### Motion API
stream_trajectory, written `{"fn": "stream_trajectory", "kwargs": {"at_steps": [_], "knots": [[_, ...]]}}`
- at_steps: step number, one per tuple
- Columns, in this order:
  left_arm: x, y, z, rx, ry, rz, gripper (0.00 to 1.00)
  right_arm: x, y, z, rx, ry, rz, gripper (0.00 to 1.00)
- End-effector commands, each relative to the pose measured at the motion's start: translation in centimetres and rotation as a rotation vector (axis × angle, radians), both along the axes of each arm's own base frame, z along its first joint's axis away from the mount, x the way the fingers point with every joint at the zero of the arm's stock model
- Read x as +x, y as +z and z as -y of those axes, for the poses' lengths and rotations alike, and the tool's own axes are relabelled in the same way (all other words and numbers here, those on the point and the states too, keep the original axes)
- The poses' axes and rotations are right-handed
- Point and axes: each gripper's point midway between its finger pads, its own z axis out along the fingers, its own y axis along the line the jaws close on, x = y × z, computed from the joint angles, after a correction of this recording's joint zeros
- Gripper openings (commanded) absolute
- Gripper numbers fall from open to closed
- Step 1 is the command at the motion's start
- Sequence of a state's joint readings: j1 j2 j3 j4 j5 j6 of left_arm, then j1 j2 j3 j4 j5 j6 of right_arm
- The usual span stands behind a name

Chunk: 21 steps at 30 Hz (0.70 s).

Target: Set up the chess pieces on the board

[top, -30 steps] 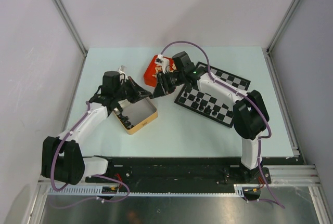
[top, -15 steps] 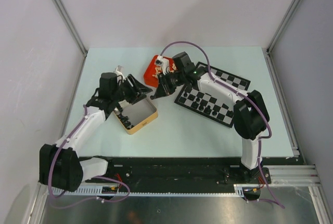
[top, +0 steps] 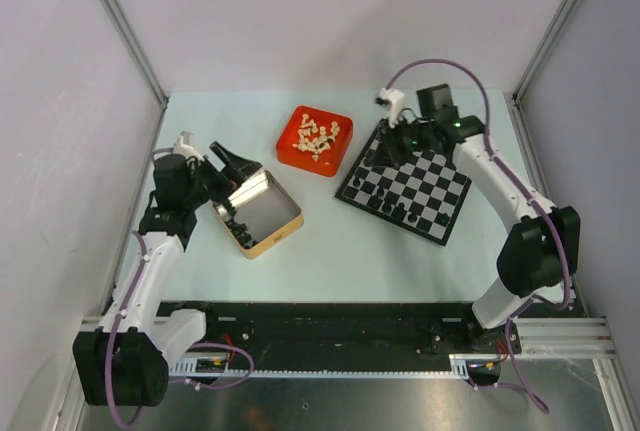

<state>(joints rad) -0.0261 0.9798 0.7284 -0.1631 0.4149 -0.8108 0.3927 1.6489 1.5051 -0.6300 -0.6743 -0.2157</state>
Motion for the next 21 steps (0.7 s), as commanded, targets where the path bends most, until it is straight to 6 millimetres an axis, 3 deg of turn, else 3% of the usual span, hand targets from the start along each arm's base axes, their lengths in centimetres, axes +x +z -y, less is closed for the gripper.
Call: {"fn": "stream_trajectory", "kwargs": {"at_steps": [1,4,8,12,21], "knots": [[0.0,0.3,-1.4,0.052,-0.006,0.061,1.0,0.6,-1.8,6.2,-0.153,-0.112,0.023,0.11],[-0.2,-0.3,-1.3,0.06,-0.023,0.054,1.0,1.7,-3.4,9.1,-0.239,-0.178,0.011,0.11],[-0.5,-1.2,-1.3,0.067,-0.031,0.04,1.0,2.3,-5.6,11.0,-0.336,-0.21,-0.012,0.12],[-1.0,-1.9,-1.2,0.073,-0.037,0.035,1.0,2.9,-7.8,11.3,-0.379,-0.212,-0.048,0.12],[-1.7,-3.1,-1.2,0.081,-0.042,0.016,1.0,4.0,-11.7,9.9,-0.466,-0.165,-0.095,0.14]]}}
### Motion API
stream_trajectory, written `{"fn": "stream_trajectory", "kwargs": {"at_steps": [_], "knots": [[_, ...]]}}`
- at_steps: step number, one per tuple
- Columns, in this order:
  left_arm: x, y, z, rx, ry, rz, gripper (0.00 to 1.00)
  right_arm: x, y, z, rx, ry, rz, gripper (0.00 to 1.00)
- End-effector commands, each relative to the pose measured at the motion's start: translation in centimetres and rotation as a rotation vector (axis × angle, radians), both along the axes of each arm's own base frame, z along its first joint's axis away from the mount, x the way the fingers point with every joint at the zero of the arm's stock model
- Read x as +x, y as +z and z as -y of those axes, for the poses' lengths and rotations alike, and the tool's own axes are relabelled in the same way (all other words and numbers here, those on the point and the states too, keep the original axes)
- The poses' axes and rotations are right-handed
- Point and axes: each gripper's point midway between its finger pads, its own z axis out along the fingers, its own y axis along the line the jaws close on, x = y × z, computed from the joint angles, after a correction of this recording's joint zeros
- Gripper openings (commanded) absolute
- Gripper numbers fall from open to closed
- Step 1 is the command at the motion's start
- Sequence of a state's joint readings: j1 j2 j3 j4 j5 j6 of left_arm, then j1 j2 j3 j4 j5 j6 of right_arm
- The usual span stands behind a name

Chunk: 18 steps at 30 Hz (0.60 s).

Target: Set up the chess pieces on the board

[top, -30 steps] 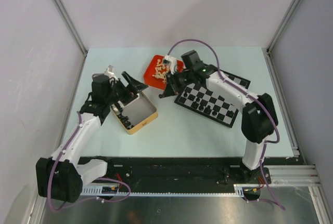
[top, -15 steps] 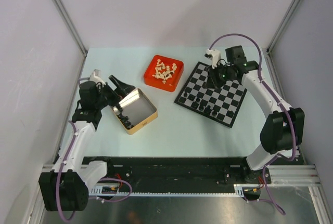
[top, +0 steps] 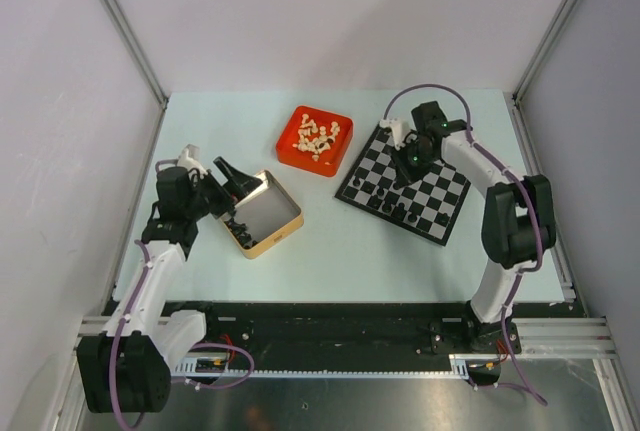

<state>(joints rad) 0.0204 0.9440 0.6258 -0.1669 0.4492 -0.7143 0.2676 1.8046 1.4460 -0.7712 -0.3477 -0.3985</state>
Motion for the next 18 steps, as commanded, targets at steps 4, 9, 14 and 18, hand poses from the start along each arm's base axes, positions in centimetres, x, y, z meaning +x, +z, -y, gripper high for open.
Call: {"fn": "stream_trajectory", "kwargs": {"at_steps": [4,9,14,18], "knots": [[-0.2,0.5,-0.1,0.022,-0.023,0.045,1.0,1.4,-1.2,-1.1,-0.08,0.045,0.004,0.14],[-0.2,0.3,-0.1,0.025,-0.025,0.041,1.0,1.4,-2.1,-1.6,-0.125,0.061,-0.004,0.15],[-0.2,0.2,0.0,0.029,-0.03,0.04,1.0,1.4,-2.8,-1.4,-0.153,0.064,-0.019,0.15],[-0.2,0.0,-0.1,0.032,-0.029,0.034,1.0,1.0,-3.1,-1.6,-0.171,0.079,-0.029,0.16]]}}
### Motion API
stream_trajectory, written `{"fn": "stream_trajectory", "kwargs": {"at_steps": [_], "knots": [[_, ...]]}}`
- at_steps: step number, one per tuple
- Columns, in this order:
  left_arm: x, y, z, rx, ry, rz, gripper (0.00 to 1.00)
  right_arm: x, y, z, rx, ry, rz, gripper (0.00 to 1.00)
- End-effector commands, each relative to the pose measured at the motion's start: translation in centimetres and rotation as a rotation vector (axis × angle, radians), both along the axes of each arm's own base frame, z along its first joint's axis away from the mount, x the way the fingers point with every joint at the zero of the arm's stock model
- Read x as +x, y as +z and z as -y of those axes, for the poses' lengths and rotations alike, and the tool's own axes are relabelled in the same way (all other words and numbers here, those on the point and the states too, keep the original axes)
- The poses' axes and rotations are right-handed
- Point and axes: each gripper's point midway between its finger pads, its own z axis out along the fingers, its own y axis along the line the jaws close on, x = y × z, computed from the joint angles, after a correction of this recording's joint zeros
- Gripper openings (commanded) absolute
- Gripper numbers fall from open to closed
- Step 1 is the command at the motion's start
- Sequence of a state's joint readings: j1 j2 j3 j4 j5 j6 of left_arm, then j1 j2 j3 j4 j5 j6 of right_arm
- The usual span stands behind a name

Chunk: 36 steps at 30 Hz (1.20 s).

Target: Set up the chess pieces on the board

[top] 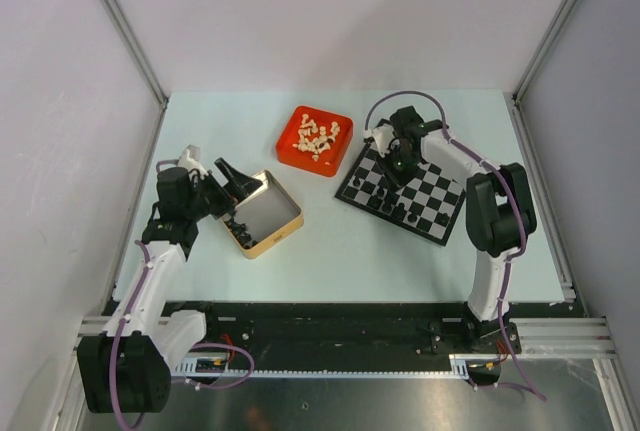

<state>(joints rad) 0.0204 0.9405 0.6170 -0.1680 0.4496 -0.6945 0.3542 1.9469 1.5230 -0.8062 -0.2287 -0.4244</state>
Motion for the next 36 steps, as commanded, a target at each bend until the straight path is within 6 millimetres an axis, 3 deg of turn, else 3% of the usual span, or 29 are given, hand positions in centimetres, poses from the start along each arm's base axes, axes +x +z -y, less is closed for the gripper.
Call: {"fn": "stream_trajectory", "kwargs": {"at_steps": [1,26,36], "knots": [[0.0,0.4,0.0,0.018,-0.022,0.031,1.0,0.5,0.5,0.1,-0.033,0.017,0.017,0.16],[-0.2,-0.2,-0.1,0.021,-0.019,0.022,1.0,-0.4,-0.3,-0.1,-0.078,0.046,-0.016,0.2],[-0.2,0.0,-0.1,0.018,-0.019,0.027,1.0,0.1,1.3,-0.5,-0.062,0.042,0.021,0.33]]}}
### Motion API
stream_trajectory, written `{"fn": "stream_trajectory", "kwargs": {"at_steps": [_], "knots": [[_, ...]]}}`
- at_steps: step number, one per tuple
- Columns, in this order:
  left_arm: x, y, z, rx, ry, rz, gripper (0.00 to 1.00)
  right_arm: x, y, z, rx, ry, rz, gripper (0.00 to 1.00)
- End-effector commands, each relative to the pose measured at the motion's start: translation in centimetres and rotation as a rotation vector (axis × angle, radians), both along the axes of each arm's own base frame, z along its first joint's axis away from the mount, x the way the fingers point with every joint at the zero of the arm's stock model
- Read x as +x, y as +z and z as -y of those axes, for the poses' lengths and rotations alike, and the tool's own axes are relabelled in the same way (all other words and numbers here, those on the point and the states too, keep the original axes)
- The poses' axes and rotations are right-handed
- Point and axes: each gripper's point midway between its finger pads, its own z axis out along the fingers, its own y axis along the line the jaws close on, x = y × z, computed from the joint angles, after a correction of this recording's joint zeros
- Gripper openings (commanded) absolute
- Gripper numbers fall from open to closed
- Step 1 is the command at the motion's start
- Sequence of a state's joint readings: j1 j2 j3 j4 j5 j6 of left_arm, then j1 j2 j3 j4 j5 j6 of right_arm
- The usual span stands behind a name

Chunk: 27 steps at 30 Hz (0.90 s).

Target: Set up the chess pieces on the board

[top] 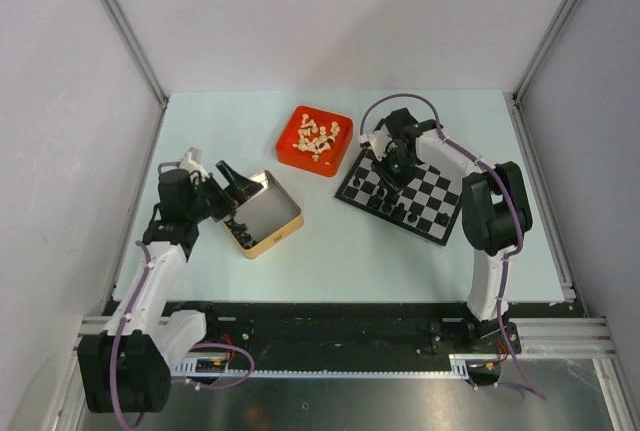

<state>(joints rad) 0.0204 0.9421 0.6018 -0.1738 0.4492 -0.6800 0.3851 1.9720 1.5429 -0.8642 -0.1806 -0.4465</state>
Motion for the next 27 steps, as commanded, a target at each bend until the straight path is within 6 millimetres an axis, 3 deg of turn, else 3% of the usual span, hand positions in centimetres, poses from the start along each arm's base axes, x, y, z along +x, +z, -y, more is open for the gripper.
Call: {"fn": "stream_trajectory", "kwargs": {"at_steps": [1,6,15,21,23,27], "knots": [[0.1,0.9,0.0,0.007,-0.016,0.044,1.0,1.2,2.3,-0.4,0.01,0.005,0.063,0.34],[0.2,1.4,0.0,0.008,-0.018,0.057,1.0,1.9,4.0,0.1,0.028,-0.012,0.101,0.38],[0.4,1.9,-0.9,0.054,0.021,0.091,1.0,2.4,9.9,1.9,0.158,-0.034,0.194,0.43],[0.9,3.5,-0.8,0.067,0.003,0.129,1.0,1.0,14.3,3.0,0.317,-0.034,0.248,0.47],[1.1,3.1,-0.5,0.054,-0.025,0.106,1.0,0.6,16.2,3.4,0.388,-0.037,0.275,0.47],[1.3,3.7,0.1,0.039,-0.059,0.101,1.0,-0.4,18.2,3.8,0.491,-0.04,0.313,0.49]]}}
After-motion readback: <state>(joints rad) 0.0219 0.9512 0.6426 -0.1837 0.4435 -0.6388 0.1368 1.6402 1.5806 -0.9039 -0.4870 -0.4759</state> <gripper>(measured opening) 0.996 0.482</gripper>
